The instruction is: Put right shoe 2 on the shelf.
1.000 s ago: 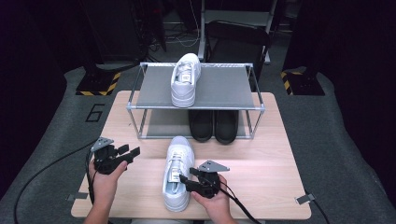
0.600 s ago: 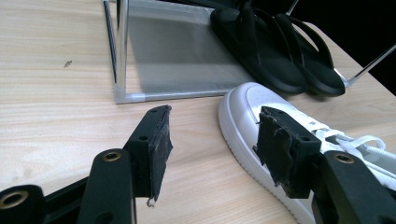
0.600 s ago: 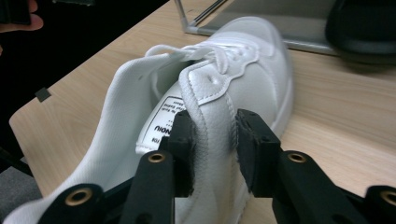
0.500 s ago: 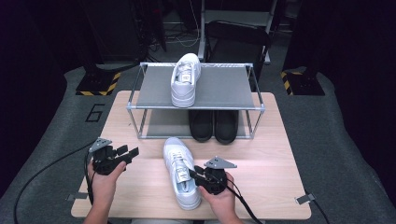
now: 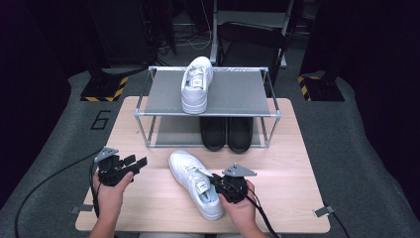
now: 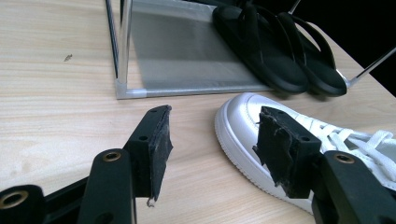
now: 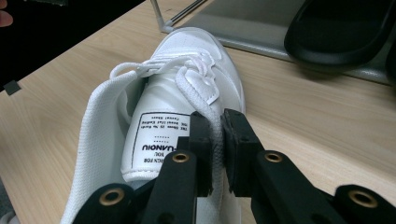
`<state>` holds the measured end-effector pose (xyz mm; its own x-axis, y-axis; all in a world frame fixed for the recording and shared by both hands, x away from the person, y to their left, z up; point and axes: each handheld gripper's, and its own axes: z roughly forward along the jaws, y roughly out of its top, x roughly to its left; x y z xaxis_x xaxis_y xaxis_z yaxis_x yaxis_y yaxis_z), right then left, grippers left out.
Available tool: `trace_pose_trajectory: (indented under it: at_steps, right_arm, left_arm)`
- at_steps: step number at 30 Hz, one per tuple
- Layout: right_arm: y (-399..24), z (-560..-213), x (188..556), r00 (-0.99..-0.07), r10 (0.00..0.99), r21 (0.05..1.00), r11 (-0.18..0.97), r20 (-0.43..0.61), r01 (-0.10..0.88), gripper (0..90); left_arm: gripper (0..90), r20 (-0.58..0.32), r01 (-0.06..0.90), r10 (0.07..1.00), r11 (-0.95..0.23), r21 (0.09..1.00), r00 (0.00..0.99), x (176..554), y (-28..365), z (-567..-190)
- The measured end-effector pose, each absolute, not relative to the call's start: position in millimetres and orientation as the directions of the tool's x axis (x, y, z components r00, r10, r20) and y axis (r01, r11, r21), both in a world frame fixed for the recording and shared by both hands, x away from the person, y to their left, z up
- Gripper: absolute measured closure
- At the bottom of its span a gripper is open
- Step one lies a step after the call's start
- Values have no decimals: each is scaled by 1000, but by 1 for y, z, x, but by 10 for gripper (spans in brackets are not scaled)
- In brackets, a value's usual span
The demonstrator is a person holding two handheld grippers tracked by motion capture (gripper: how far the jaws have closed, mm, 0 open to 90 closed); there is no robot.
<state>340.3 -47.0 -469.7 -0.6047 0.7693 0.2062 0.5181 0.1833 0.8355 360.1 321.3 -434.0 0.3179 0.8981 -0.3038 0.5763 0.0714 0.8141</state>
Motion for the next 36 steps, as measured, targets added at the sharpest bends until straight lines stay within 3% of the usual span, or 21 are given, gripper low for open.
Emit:
trace_pose_trajectory:
  at_steps: [5, 13, 21, 36]
  right_arm:
    - [-48, -469, 337, -613, 773, 844, 212, 164, 493, 827]
    - [-62, -470, 334, -600, 778, 843, 190, 183, 504, 812]
    - [-64, -471, 340, -616, 751, 828, 176, 237, 533, 690]
    - [-68, -476, 348, -650, 719, 817, 207, 245, 538, 620]
  left_arm:
    - [440, -307, 577, 898, 75, 813, 315, 360, 322, -434]
    - [440, -313, 582, 897, 79, 809, 313, 359, 322, -435]
    - [440, -309, 580, 897, 75, 811, 317, 360, 321, -436]
    - [435, -314, 586, 897, 79, 806, 310, 357, 323, -438]
